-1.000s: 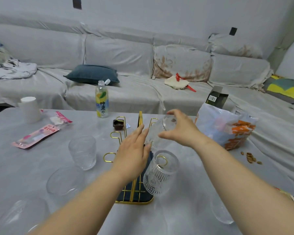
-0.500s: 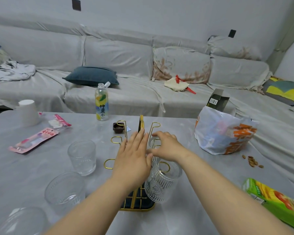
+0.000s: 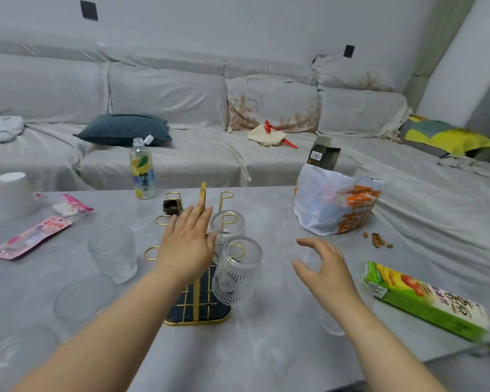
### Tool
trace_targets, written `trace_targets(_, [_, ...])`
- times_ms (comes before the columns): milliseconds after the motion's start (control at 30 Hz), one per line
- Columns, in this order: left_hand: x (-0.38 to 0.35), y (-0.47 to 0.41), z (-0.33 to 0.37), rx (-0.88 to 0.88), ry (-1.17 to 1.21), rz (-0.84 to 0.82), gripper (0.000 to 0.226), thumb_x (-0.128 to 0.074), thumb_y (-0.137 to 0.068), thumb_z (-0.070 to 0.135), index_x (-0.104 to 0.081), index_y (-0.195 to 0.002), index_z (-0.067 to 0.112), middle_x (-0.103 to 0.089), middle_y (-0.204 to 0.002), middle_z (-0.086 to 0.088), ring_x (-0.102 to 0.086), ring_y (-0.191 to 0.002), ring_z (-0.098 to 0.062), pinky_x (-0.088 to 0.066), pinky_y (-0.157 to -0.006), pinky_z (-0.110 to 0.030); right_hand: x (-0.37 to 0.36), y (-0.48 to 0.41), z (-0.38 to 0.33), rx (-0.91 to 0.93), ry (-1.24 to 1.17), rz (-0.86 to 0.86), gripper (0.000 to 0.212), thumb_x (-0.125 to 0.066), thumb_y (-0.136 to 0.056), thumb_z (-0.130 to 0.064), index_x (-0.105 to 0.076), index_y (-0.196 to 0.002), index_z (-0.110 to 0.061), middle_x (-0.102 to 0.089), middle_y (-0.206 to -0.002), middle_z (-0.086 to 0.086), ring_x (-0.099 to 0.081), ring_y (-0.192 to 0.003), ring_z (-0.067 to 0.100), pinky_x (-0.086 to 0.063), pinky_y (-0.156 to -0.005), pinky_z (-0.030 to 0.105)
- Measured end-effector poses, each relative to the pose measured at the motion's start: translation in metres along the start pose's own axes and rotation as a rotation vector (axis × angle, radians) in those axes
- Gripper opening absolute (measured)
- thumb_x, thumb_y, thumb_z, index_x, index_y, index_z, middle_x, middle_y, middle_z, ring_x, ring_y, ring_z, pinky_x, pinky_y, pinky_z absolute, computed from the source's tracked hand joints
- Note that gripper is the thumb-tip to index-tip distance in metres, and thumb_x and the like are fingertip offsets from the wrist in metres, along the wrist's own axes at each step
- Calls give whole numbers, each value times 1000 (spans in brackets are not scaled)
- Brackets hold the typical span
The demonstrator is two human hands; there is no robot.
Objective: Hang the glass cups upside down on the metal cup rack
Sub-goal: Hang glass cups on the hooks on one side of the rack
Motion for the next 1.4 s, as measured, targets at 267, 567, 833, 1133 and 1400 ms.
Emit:
trace_targets(267, [4,2,8,-9,-23,14,48,-33,-92,28,-22,-137,19,-12,-154,-4,-11,-140,-22,-7,-114,-40,49,82,97,-260,-56,473,38,-70,-68,3,-56,-103,1,-55,-108,23,-48,-106,39,-39,-91,44])
trace_targets(567, [6,3,14,-43,-62,5,46,-36,-92,28,-26,-136,19,-10,-154,-7,-7,-141,-22,-4,-114,-36,3,77,145,-492,-224,273,103,-79,-60,-9,-14,-139,-8,-28,-147,17,-30,-133,30,-27,-109,37])
trace_targets(833, [5,3,11,-36,-33,26,47,-39,-91,25,-28,-136,19,-13,-153,-7,-9,-140,-23,-6,-114,-37,-5,76,168,-657,35,174,84,-79,-59,-24,-34,-126,-1,-51,-127,25,-46,-119,38,-36,-98,41])
trace_targets(1133, [4,3,7,-30,28,7,52,-42,-90,27,-22,-137,19,-14,-153,-4,-11,-140,-20,-7,-114,-37,0,54,159,-576,-154,157,71,-80,-58,-18,-42,-118,-13,-58,-120,14,-54,-108,32,-45,-92,42])
trace_targets(1400, [23,9,-16,8,131,55,52,-36,-88,39,-26,-136,20,-26,-149,-4,-24,-136,-22,-17,-112,-40,15,-20,79,-354,-305,96,65,-78,-62,-12,-42,-117,-13,-50,-113,8,-50,-100,22,-38,-80,28])
Point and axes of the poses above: each hand's wrist, its own y-axis away from the middle knuckle, its own x-axis out of the back of the hand, z = x × y, the point moved 8 cm from there along -y, towards the middle knuckle
